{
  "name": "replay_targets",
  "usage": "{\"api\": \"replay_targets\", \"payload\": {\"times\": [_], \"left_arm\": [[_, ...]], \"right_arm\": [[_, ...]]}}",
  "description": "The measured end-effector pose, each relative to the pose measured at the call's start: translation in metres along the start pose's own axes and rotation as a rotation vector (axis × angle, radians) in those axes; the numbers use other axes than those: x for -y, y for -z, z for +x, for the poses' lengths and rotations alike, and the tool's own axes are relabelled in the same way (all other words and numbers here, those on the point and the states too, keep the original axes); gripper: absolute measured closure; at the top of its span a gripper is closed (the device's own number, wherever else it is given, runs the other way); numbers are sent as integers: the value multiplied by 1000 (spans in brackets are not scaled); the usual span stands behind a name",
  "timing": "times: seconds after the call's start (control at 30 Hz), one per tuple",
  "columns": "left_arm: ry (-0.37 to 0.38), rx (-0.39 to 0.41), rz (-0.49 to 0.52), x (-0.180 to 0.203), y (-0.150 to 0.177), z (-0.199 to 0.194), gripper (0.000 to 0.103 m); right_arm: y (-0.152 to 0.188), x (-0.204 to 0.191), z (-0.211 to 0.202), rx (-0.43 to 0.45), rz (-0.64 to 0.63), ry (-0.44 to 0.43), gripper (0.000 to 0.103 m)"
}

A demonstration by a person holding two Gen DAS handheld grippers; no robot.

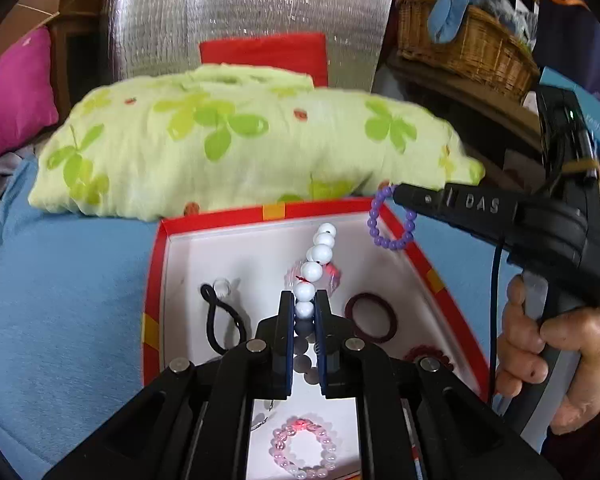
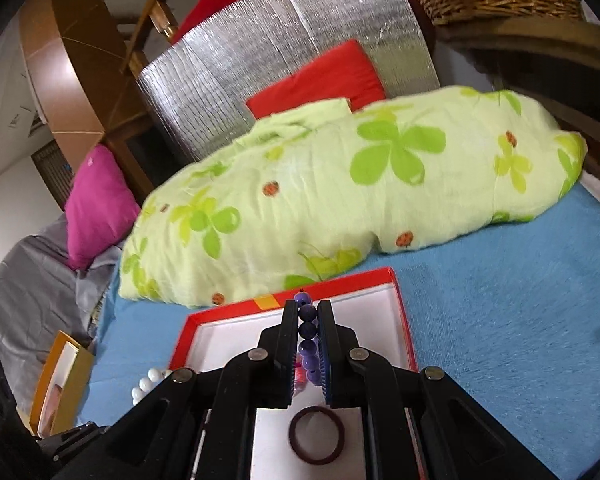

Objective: Organize jewelry
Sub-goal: 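Lower and release the pearl bracelet in the box with left tool while right releases the purple bracelet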

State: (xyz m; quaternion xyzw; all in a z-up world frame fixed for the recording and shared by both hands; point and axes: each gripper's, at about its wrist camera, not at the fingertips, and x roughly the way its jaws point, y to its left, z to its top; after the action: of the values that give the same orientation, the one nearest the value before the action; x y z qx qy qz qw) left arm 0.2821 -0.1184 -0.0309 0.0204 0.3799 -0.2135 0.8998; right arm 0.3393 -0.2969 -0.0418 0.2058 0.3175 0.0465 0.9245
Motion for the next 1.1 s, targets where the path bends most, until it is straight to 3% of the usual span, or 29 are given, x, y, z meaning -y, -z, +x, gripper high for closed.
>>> {"api": "replay_targets", "payload": {"times": [0.63,0.97,1.03,1.1], "left_arm": [[62,-146,25,-1,11,51,93],[112,-190,27,3,13,62,92],[117,-198,16,1,12,61,86],[123,-199,4,-2,10,59,68]], "right_arm": [[3,13,55,-83,63,9,93],[3,30,70,-111,97,75,90],[3,32,70,-116,106,82,90],[3,33,69,-123,113,86,90]]}}
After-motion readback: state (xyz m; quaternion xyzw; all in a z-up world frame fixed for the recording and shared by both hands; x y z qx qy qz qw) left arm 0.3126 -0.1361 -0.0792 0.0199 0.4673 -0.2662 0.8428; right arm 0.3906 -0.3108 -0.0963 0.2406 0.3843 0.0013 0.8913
